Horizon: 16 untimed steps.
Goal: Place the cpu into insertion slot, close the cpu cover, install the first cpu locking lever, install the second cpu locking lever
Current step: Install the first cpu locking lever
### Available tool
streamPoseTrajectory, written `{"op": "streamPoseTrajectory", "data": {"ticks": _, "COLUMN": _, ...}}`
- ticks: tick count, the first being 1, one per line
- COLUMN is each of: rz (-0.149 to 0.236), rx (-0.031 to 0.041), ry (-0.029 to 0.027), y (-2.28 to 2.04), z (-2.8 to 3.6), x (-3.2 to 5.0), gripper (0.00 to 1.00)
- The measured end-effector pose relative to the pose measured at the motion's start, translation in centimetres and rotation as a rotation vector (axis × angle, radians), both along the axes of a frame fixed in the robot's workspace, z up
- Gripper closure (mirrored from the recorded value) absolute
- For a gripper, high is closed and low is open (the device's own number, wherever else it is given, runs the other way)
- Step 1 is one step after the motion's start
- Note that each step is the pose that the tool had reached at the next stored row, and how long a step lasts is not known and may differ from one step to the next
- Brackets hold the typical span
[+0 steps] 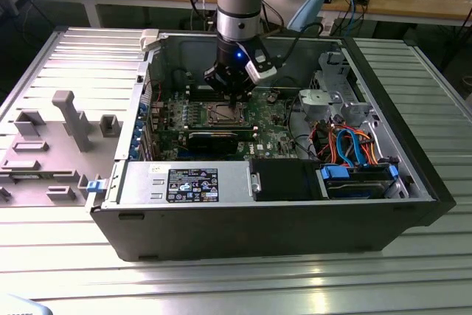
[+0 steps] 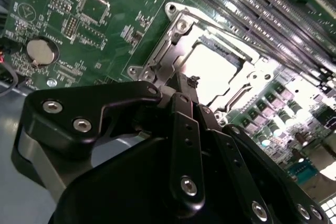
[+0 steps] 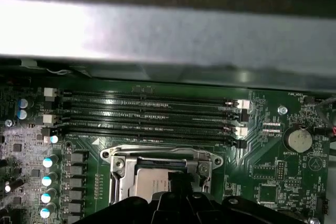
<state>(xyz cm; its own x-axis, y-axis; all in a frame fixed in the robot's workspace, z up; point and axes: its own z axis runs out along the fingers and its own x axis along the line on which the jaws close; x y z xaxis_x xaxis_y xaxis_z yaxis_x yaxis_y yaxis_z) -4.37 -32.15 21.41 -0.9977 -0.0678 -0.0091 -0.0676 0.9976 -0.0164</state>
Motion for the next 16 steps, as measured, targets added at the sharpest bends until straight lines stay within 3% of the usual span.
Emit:
{"op": "streamPoseTrajectory", "data": {"ticks": 11, "rz": 0.000, "rx": -0.0006, "ry": 0.0000, "y": -1.00, "z": 0.04, "x": 0.00, "gripper": 0.89}}
{"op": "streamPoseTrajectory", "data": {"ticks": 16, "rz": 0.000, "rx": -0.0021, "ry": 0.0000, "y": -1.31, "z": 0.58, "x": 0.00, "gripper": 0.89}}
